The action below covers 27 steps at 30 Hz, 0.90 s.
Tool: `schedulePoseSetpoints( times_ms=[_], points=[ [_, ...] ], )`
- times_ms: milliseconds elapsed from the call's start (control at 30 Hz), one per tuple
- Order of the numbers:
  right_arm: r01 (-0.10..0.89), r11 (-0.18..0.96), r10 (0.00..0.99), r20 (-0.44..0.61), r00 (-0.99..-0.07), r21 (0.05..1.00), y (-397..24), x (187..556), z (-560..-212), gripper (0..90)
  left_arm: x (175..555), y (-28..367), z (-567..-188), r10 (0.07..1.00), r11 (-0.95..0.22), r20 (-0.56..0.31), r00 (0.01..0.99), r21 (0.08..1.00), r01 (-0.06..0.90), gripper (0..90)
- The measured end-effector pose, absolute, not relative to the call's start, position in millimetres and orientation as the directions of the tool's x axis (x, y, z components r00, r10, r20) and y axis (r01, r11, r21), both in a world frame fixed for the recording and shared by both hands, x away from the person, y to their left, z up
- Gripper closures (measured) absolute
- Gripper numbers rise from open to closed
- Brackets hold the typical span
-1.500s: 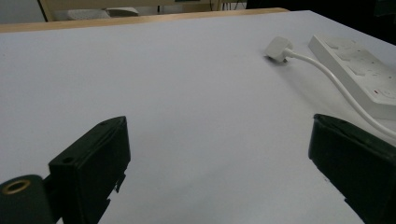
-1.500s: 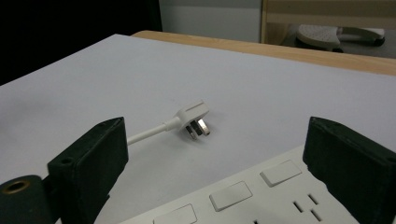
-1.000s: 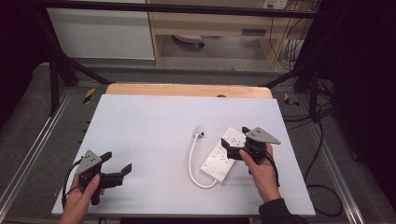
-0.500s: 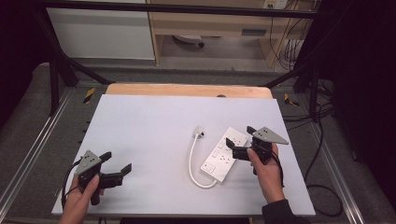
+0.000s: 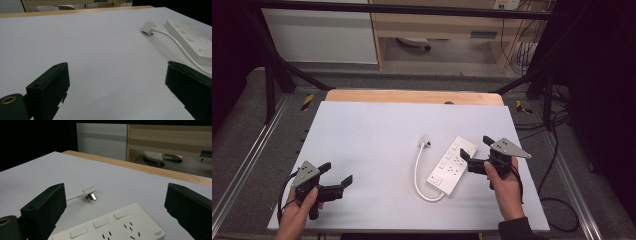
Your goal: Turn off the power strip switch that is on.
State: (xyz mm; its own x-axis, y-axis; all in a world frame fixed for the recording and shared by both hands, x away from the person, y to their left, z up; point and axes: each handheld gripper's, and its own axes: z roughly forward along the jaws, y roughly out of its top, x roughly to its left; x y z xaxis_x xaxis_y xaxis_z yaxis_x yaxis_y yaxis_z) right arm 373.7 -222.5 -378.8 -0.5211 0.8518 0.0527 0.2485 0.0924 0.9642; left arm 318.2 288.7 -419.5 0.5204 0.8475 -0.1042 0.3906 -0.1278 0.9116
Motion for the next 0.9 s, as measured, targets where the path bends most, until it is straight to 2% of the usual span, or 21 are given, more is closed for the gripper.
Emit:
schedulePoseSetpoints(
  times_ms=[900],
  points=[
    [0.217, 0.049, 0.884, 0.058, -0.463, 0.975, -277.9, 345.0, -364.5, 5.6, 317.4, 290.4, -418.2, 0.848, -0.12, -0.107, 0.518, 0.915, 0.384, 5.6]
  ],
)
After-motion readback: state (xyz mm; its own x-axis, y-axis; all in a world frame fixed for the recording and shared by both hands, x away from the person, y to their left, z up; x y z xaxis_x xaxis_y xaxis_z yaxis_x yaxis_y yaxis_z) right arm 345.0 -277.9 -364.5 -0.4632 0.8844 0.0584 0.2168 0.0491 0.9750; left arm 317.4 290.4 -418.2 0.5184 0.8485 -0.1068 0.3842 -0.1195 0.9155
